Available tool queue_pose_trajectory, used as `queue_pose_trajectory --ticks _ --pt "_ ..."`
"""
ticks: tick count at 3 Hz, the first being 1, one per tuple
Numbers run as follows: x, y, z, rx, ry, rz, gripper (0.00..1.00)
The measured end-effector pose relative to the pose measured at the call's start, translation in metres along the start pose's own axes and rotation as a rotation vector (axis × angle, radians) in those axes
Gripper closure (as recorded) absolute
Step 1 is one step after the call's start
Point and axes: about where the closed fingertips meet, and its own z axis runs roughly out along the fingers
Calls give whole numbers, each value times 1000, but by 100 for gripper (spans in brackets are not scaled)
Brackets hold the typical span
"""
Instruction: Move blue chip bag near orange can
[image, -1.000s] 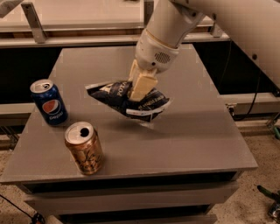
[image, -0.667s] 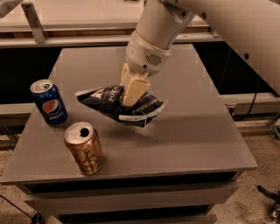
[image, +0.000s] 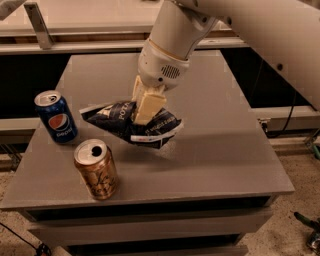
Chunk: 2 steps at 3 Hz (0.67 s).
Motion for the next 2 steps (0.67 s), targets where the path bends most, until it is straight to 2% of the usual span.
queue_pose_trajectory --ticks 2 --pt "-4 -4 1 16 -7 -4 12"
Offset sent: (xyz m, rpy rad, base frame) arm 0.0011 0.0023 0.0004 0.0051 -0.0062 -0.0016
